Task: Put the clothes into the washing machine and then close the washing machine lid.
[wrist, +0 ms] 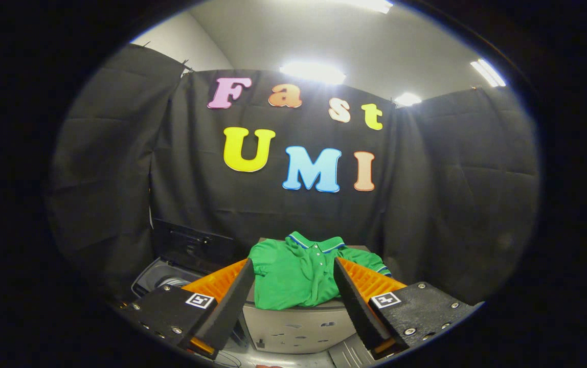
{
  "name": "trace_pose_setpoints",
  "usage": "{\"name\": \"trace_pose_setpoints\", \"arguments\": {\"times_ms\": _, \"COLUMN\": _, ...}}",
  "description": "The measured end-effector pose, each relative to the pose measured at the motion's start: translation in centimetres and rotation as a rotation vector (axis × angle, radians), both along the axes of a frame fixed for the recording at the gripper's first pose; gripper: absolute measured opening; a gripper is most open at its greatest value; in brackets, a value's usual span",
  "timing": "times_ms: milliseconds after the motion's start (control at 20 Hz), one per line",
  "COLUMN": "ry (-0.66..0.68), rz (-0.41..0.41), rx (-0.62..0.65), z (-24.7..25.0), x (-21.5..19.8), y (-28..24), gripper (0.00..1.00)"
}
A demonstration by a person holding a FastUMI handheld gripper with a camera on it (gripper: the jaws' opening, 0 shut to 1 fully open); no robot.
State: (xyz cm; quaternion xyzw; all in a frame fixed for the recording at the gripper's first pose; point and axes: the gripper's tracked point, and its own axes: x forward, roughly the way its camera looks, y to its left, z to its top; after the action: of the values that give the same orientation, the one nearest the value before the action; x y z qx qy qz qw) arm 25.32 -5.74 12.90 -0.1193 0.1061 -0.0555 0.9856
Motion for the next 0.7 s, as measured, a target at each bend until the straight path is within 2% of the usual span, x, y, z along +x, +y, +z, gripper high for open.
{"name": "trace_pose_setpoints", "arguments": {"times_ms": 350, "ry": 0.098, "rz": -0.038, "rx": 0.08, "z": -2.2, "x": 8.8, "y": -4.6, "gripper": 0.95}}
{"name": "trace_pose_setpoints", "arguments": {"times_ms": 550, "ry": 0.182, "rz": -0.093, "rx": 0.084, "z": -5.1, "x": 12.2, "y": -7.7, "gripper": 0.95}}
{"name": "trace_pose_setpoints", "arguments": {"times_ms": 700, "ry": 0.259, "rz": -0.104, "rx": 0.105, "z": -7.5, "x": 14.7, "y": -8.6, "gripper": 0.95}}
